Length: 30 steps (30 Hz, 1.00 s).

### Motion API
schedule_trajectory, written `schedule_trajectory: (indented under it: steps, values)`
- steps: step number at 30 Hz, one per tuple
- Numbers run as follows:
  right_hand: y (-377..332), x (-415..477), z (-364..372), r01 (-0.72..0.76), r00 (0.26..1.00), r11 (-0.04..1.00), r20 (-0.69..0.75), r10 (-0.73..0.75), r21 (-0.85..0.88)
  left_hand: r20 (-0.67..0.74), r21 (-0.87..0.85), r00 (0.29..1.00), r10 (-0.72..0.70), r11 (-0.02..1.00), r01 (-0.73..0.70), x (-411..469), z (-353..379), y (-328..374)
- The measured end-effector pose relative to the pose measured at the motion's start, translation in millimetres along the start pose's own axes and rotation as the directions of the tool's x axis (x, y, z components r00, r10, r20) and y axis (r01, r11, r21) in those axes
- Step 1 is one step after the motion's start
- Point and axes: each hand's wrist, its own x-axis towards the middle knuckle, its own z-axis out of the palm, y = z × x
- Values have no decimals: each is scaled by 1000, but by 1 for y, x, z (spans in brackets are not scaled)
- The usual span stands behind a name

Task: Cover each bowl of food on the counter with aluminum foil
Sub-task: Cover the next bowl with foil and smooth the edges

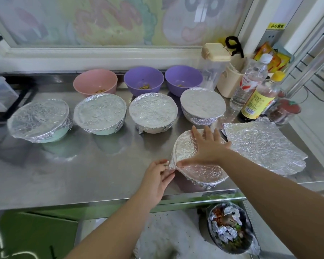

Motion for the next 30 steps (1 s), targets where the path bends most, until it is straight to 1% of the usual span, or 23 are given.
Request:
schedule_trajectory:
  steps: [1,2,3,4,5,6,9,11,13,14,16,19,22,23,24,25,28,30]
  values:
    - [0,0,0,-2,1000,1000,2,2,1,37,83,999,27,996,-30,-2,-4,-1]
    - [0,0,0,-4,1000,1000,2,4,1,68,225,995,71,971,-85,-4,-8,-2]
    - [-1,0,0,-7,1000,1000,1,7,2,96,384,988,125,911,-152,-4,-11,-3]
    - [-1,0,0,-10,1000,1000,2,10,6,126,521,976,176,826,-216,-6,-12,-3]
    - [-1,0,0,-13,1000,1000,4,13,11,156,622,962,223,735,-271,-7,-13,-3]
    - [-2,0,0,-15,1000,1000,6,15,15,182,688,945,271,651,-319,-7,-13,-3]
    - [-2,0,-1,-19,1000,1000,8,19,21,216,809,859,465,408,-424,0,-13,-6]
    - [-2,-1,-1,-24,1000,999,7,24,25,248,872,799,547,234,-431,2,-12,-8]
    - [-3,-2,0,-29,1000,999,9,28,24,276,918,747,605,64,-391,2,-7,-11]
    - [-3,-2,0,-31,999,999,8,31,25,290,930,730,619,-2,-368,1,-4,-10]
    - [-4,-2,0,-39,999,999,4,39,25,309,941,738,600,-81,-329,-3,6,-7]
    - [-5,-3,0,-51,999,998,4,51,29,320,945,779,539,-124,-303,-6,17,-3]
    - [-5,-4,1,-55,998,998,-2,56,35,326,945,806,494,-175,-276,-10,19,-3]
    - [-5,-4,1,-58,998,998,-1,58,37,319,948,816,482,-164,-274,-11,18,-4]
    - [-5,-4,2,-61,998,997,-1,61,38,302,953,826,475,-122,-278,-13,18,-6]
    - [-6,-3,2,-64,998,997,0,64,37,273,958,843,464,-51,-282,-15,18,-6]
    - [-7,-4,2,-77,997,996,-1,77,46,176,934,907,383,227,-277,-23,23,-11]
    - [-8,-5,2,-95,995,994,-5,96,58,142,904,937,320,343,-254,-27,28,-14]
